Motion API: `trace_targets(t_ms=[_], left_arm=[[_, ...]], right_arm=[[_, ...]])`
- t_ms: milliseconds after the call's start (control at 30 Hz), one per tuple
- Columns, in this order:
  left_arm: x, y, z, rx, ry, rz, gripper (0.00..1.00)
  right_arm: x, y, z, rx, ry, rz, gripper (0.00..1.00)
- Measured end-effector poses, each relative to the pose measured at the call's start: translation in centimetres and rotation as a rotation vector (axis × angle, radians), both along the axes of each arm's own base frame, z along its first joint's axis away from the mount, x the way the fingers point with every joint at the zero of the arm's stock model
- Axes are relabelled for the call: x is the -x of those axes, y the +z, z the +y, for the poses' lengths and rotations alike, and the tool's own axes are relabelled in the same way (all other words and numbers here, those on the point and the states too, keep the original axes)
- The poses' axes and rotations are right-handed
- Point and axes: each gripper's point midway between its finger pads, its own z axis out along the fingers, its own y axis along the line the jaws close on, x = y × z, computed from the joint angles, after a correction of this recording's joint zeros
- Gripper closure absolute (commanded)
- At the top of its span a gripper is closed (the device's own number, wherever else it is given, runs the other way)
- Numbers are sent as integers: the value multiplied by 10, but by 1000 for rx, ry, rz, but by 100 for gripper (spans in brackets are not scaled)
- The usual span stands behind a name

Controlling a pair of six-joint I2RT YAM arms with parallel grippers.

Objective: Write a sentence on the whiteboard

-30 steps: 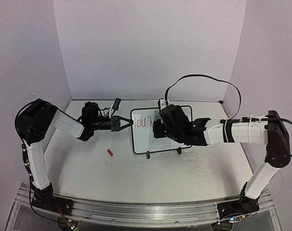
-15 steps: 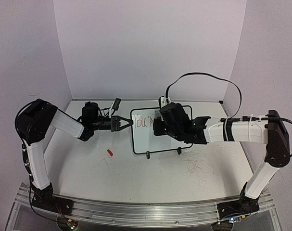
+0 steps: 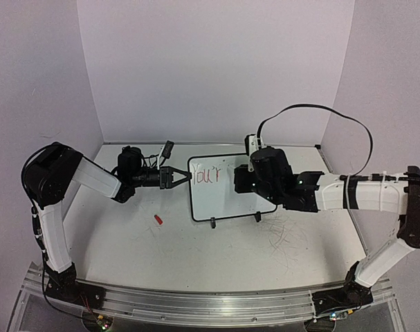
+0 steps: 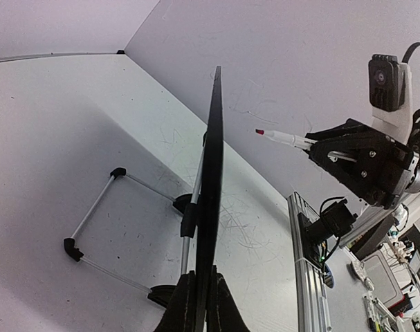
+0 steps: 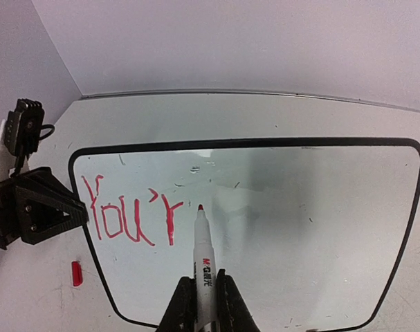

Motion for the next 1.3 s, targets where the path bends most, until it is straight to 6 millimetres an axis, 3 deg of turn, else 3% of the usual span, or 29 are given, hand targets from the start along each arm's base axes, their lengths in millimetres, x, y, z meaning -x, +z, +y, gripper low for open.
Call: trace_targets(t_ms=[400,1300], left_arm=[[0,0,0,0,-3,0,100],[0,0,0,0,-3,0,100]], right_arm=[[-6,-33,16,29,64,65,100],[-8,-26,19,16,63,56,100]])
